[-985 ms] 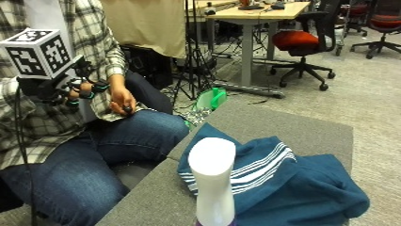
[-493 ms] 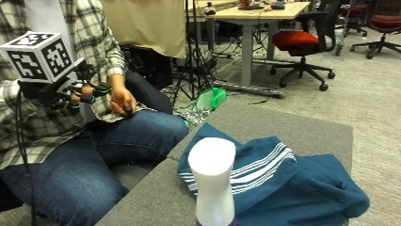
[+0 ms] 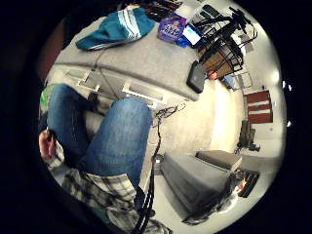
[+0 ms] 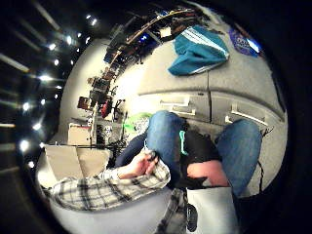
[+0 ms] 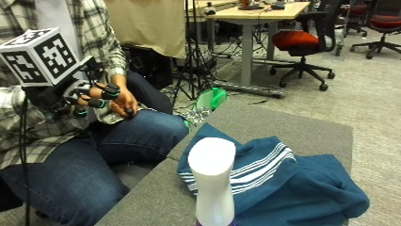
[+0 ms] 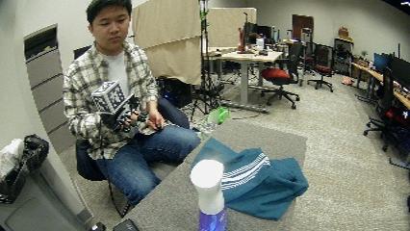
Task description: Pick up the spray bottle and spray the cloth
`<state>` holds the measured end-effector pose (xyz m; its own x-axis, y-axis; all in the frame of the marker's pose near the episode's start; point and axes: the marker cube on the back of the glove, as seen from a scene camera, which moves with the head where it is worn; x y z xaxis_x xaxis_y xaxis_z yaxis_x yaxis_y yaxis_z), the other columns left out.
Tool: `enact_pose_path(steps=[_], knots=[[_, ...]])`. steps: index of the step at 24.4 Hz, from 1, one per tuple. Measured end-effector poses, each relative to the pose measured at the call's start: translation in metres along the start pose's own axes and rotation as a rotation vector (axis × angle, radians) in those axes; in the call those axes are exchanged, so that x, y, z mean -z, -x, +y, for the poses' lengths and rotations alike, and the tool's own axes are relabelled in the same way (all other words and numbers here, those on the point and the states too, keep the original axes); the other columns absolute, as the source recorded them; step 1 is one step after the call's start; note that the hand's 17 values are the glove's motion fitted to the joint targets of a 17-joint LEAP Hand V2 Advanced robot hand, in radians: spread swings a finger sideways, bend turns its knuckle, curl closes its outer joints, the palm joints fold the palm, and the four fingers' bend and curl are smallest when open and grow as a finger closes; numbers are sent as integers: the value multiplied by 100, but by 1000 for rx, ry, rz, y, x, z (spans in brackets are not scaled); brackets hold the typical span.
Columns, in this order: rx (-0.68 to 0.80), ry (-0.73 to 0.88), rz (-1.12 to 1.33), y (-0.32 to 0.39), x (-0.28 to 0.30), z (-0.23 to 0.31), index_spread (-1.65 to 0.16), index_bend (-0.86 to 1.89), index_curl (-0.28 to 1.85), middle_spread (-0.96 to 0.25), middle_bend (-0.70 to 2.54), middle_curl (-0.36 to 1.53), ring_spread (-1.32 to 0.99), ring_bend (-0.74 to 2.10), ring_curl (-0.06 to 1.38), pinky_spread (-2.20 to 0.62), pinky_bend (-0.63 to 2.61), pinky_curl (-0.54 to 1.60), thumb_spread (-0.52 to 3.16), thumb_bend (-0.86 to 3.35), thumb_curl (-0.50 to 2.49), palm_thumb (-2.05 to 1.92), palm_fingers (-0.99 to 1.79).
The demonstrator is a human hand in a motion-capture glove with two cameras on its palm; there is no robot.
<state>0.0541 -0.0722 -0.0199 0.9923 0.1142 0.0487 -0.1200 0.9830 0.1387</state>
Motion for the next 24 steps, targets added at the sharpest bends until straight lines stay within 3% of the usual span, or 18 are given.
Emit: enact_pose_path(steps=[10,24], knots=[[-169,-126,-86,-80,2,-117,-33,16,27,-8,18,20,12,33,20,21,44,18,104,8,34,57,19],[-349,-303,-448,-173,-24,-250,-32,12,26,-6,17,23,9,42,25,19,55,23,103,3,40,70,19]])
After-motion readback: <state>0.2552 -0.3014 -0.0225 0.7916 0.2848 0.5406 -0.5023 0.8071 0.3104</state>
